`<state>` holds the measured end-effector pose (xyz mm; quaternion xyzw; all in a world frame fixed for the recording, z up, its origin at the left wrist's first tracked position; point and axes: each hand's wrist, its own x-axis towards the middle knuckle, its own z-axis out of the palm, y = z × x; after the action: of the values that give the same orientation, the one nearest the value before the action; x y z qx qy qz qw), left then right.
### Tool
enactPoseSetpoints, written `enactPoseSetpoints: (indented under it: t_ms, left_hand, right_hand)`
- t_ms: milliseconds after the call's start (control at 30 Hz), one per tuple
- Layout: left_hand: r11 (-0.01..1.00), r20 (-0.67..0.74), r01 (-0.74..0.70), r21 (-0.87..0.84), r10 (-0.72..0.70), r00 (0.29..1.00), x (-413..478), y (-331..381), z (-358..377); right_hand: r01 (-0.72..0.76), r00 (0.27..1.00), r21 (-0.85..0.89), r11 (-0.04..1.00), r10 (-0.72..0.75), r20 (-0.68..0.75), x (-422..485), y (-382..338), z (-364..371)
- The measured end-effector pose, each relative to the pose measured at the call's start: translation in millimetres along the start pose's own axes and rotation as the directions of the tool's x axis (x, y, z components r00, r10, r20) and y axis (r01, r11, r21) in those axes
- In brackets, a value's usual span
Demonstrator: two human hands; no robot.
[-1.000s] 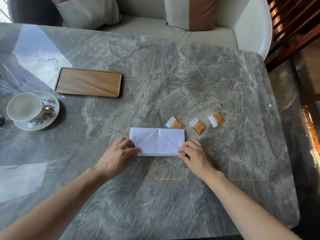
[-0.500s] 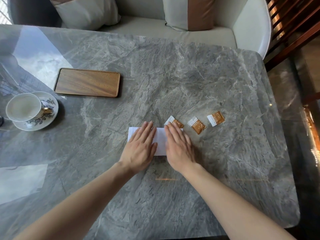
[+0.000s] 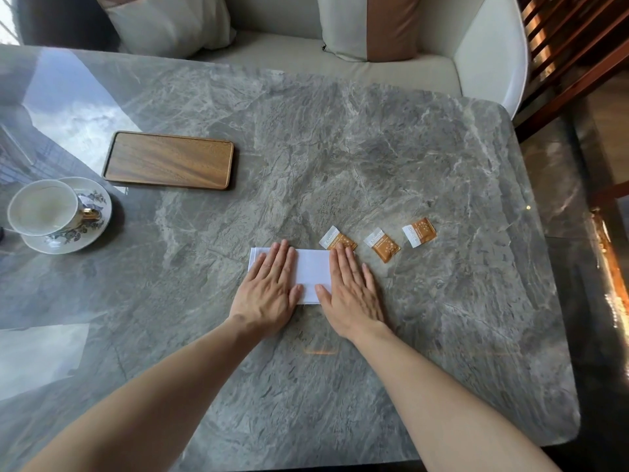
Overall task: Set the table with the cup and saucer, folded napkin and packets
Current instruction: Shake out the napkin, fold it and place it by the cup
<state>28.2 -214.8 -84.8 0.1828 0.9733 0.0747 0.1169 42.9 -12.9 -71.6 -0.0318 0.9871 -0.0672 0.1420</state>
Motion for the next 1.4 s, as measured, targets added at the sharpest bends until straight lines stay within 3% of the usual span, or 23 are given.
enactPoseSetpoints:
  t_ms: [133, 300, 433, 567, 667, 767, 967, 1067, 1233, 1300, 1400]
  left_hand:
    - [1.000, 0.019, -0.006, -0.011, 0.006, 1.000, 1.5, 3.0, -6.3]
    - [0.998, -0.029, -0.064, -0.016, 0.063, 0.998, 5.9, 15.2, -13.9]
    - [0.999, 0.025, -0.019, -0.048, 0.020, 0.999, 6.6, 20.3, -3.0]
    - [0.999, 0.020, 0.009, -0.043, -0.008, 1.000, 4.4, 23.5, 4.6]
    - [0.997, 0.020, 0.051, -0.058, -0.049, 0.999, -3.9, 28.2, 9.7]
    - [0.989, 0.035, 0.123, -0.081, -0.120, 0.992, -14.8, 36.2, 14.6]
    - [0.984, 0.081, 0.137, -0.115, -0.128, 0.988, -17.0, 39.3, 7.0]
    - [0.970, 0.068, 0.126, -0.206, -0.115, 0.991, -18.0, 38.3, -4.1]
    - [0.809, -0.170, 0.060, -0.584, -0.194, 0.966, -16.9, 30.2, -33.2]
    - [0.637, -0.136, 0.095, -0.765, -0.305, 0.943, -14.3, 30.4, -45.5]
    - [0.341, 0.027, 0.193, -0.920, -0.437, 0.899, -8.3, 24.5, -61.9]
  right_hand:
    - [-0.019, 1.000, 0.109, 0.994, 0.017, 0.015, 2.8, 0.5, -5.8]
    - [-0.276, 0.935, 0.255, 0.927, 0.320, -0.154, 11.2, 1.6, -24.6]
    - [-0.481, 0.858, 0.406, 0.777, 0.512, 0.036, 24.5, -4.0, -33.6]
    - [-0.603, 0.790, 0.473, 0.642, 0.565, 0.239, 33.3, -5.9, -40.8]
    - [-0.604, 0.794, 0.458, 0.652, 0.536, 0.286, 30.4, -2.2, -43.1]
    - [-0.528, 0.844, 0.519, 0.672, 0.485, 0.231, 20.0, -6.3, -45.3]
    - [-0.494, 0.854, 0.645, 0.583, 0.465, 0.233, -11.1, -8.6, -46.2]
    - [-0.402, 0.881, 0.693, 0.598, 0.459, 0.115, -24.0, -14.0, -47.2]
    - [-0.174, 0.934, 0.638, 0.751, 0.330, -0.134, -37.5, -44.6, -49.5]
    - [-0.089, 0.939, 0.594, 0.800, 0.266, -0.218, -40.6, -57.9, -50.2]
    - [0.009, 0.952, 0.524, 0.852, 0.153, -0.265, -45.5, -76.2, -48.6]
